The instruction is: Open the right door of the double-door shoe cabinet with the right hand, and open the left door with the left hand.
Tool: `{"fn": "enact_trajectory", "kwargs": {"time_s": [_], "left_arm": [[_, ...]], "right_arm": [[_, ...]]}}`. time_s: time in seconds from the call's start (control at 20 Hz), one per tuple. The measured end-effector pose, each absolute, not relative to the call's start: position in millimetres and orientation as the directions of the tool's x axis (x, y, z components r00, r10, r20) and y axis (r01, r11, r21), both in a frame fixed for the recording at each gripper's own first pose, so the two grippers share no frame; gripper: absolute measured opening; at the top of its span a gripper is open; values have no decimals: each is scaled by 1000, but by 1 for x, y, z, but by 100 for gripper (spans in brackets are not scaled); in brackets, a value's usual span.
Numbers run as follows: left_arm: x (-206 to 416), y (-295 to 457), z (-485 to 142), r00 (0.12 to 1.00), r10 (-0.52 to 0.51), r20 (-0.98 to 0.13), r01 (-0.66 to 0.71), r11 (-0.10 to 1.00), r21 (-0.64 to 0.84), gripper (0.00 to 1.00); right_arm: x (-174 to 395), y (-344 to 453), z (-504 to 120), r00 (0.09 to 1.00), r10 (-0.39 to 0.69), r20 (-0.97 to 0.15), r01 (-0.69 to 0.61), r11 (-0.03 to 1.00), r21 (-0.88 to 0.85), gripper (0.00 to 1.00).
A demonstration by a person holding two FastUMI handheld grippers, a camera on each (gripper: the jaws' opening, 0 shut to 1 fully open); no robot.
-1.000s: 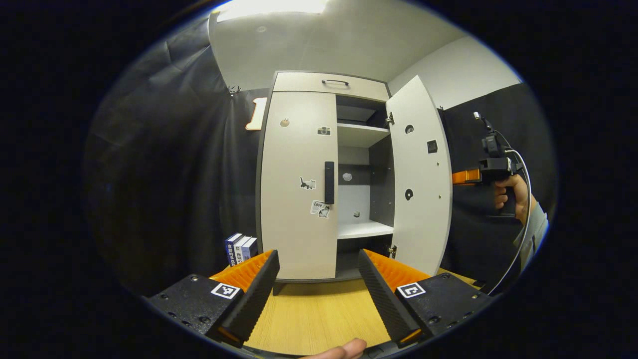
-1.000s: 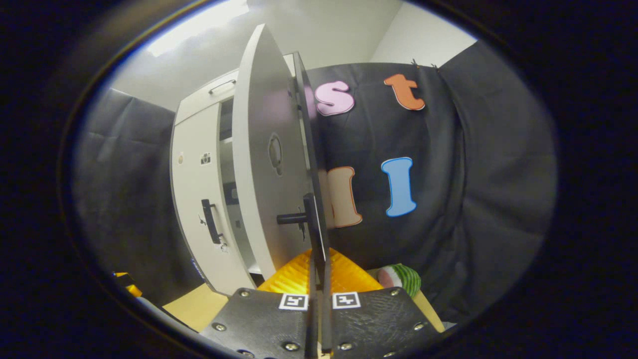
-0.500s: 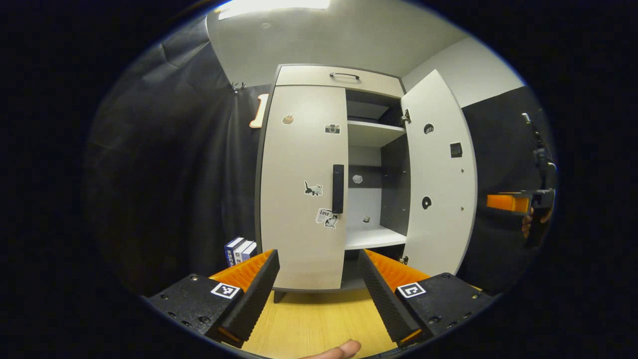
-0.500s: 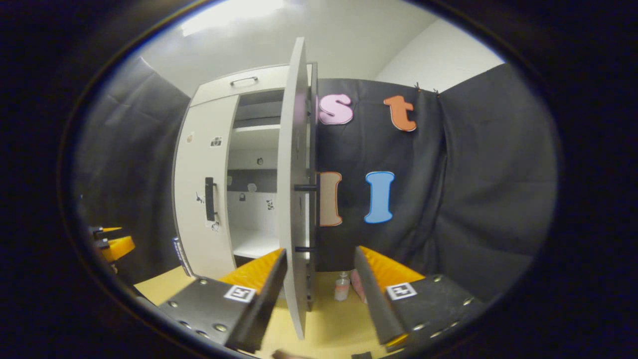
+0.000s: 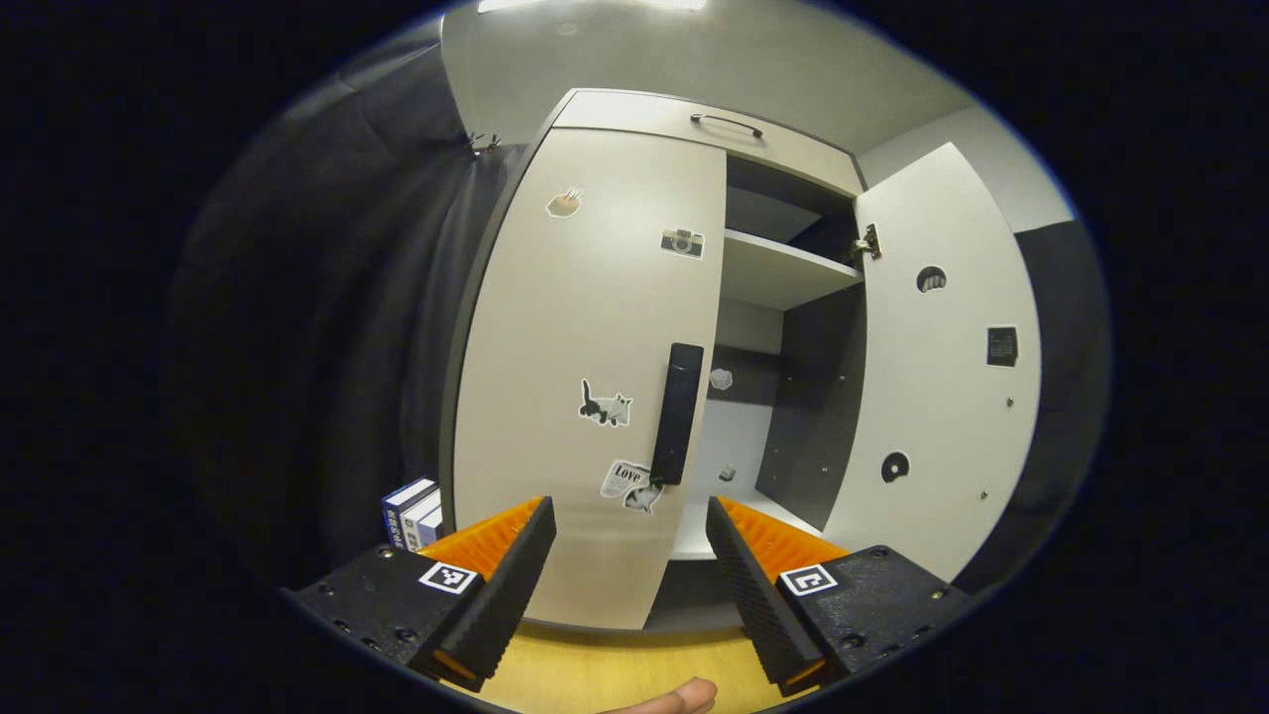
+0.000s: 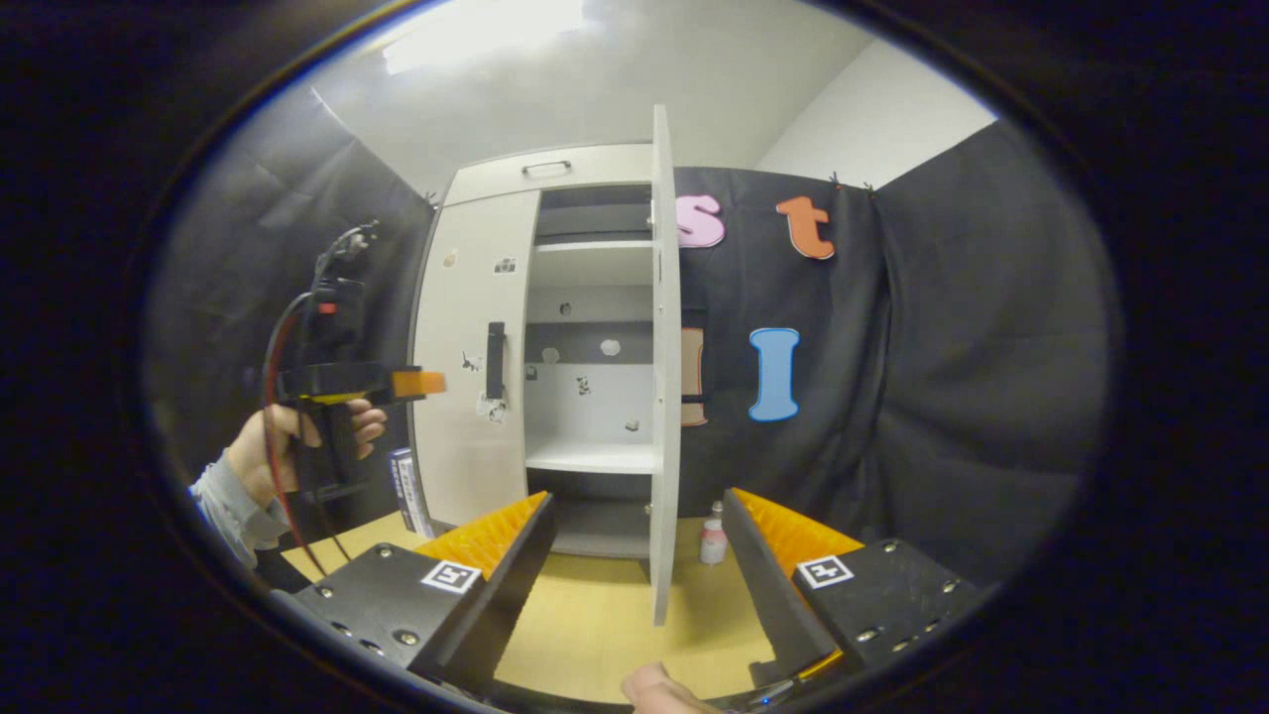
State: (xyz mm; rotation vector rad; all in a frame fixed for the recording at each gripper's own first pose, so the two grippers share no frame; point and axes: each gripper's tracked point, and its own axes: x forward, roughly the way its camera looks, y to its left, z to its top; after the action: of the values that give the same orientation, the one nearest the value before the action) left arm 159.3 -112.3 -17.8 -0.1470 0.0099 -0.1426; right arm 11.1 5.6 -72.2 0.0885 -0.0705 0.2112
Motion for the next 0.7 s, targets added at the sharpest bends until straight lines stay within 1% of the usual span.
{"fn": "enact_trajectory", "kwargs": {"time_s": [0.15, 0.2, 0.25, 0.35, 0.45, 0.5, 0.55, 0.65, 0.7], "left_arm": [[203, -114, -13, 994, -113, -12, 110, 984, -138, 96], [213, -116, -7, 994, -111, 3, 110, 986, -129, 96], [221, -122, -3, 992, -123, 6, 123, 986, -113, 95], [235, -130, 1, 992, -127, 9, 127, 990, -60, 95], [246, -140, 8, 991, -130, 11, 131, 991, -37, 95], [252, -141, 11, 993, -119, 12, 119, 993, -19, 95], [258, -136, 15, 996, -87, 16, 86, 996, 8, 95], [268, -140, 18, 996, -89, 18, 89, 996, 30, 94], [272, -139, 15, 997, -83, 1, 83, 996, 44, 95]], "right_arm": [[-6, 14, -85, 971, 223, 91, -232, 967, 102, 100], [-10, 12, -88, 971, 219, 95, -229, 967, 109, 97], [-14, 9, -91, 972, 212, 98, -222, 969, 109, 100], [-20, 3, -100, 976, 194, 100, -205, 971, 126, 100], [-27, 8, -105, 974, 206, 98, -218, 967, 134, 100], [-31, 8, -111, 972, 212, 98, -224, 965, 134, 100], [-35, 6, -114, 973, 213, 94, -224, 965, 136, 100], [-36, 1, -118, 974, 209, 92, -220, 967, 129, 100], [-37, -2, -122, 976, 200, 88, -210, 968, 134, 100]]}}
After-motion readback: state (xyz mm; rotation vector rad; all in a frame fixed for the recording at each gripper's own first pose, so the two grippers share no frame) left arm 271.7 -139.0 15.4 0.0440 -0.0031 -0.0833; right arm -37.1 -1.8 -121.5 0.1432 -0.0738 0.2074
